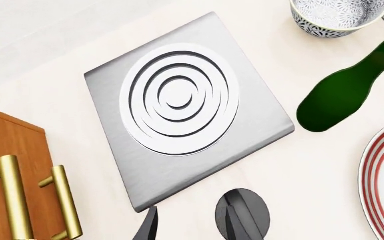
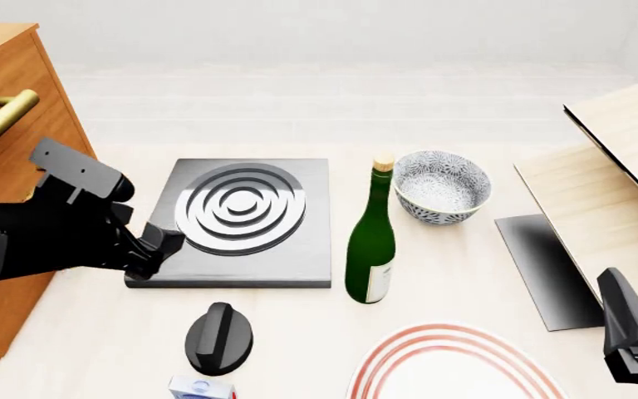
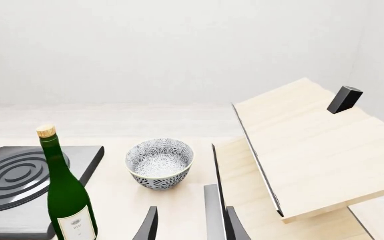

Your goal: Turn on the stove.

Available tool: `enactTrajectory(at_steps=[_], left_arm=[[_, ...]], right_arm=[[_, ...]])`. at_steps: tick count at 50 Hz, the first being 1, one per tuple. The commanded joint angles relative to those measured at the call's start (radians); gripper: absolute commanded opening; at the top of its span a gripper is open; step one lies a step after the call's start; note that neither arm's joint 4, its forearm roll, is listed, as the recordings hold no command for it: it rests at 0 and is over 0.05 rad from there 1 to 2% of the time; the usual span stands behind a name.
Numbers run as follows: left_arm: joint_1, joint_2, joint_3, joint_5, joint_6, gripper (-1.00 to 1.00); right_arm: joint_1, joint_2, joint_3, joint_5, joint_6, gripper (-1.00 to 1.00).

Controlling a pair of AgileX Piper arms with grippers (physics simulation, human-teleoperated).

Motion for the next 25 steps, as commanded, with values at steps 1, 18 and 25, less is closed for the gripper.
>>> enactTrajectory(at_steps=[1, 18, 25], left_arm=[[-0.042, 0.045, 0.027, -0.052, -0.018, 1.00], [-0.146, 0.090, 0.083, -0.140, -0.154, 1.00], [-0.148, 0.105, 0.102, -0.170, -0.179, 1.00]], right_arm=[[0.000, 0.001, 0.000, -0.001, 0.000, 1.00], [0.000, -0.001, 0.000, 0.001, 0.000, 1.00], [0.000, 0.000, 0.000, 0.000, 0.000, 1.00]])
